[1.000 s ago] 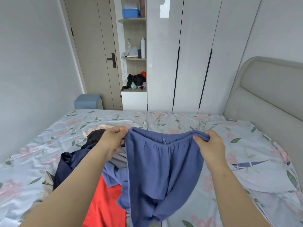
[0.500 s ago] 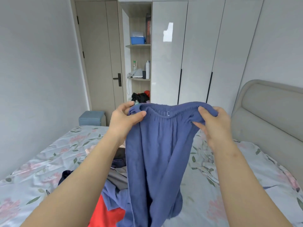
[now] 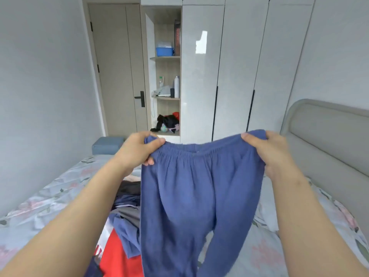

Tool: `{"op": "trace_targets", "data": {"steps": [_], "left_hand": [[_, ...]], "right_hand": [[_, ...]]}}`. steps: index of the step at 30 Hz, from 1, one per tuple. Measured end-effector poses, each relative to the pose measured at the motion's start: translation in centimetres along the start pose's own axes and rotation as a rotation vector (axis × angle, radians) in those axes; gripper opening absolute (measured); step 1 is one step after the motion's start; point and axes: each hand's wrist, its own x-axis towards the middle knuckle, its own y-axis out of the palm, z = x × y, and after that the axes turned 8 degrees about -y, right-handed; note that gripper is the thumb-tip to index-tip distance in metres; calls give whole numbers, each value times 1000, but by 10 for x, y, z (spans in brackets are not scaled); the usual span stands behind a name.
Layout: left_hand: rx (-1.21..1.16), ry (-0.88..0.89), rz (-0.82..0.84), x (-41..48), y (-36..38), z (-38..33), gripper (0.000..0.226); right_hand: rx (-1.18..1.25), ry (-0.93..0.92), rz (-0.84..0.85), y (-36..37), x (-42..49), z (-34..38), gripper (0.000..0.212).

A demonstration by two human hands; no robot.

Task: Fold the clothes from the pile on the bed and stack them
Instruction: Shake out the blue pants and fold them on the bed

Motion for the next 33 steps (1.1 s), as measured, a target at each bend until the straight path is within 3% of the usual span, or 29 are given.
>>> {"op": "trace_targets", "data": {"steps": [3,7,9,11,14,16,18,21,23,28,33], "left_hand": [[58,-195,159,-5,10,55,19],[205,-263,413,-15,10,94,13],[309,-231,480,-18,8,101,39],[273,-185,432,-17,6,106,50],[-74,-236,329,-23,12,105,16],[-133,-316,121,-22,23,115,13],[-138,-443,-15,-24,41,128,15],[-477,-796,21,-37,72,139,7],[-601,-903,-15,-46,91,144,7],[-596,-763,-68,-68,124,138,20],[-261,-550,-77,-79,136,140,16]], "right_hand": [[-63,269,140,-10,-20,-48,13],[-108,433,191,-16,-38,-87,16],[-126,471,184,-21,-42,-97,28],[-90,476,205,-27,-45,-100,34],[77,496,246,-35,-52,-104,18],[190,579,205,-36,-58,-113,15],[223,657,143,-31,-64,-127,14],[158,678,74,-16,-77,-152,12],[107,636,46,-6,-86,-165,11],[-19,469,12,19,-113,-167,20],[-50,375,138,34,-136,-150,12]]}}
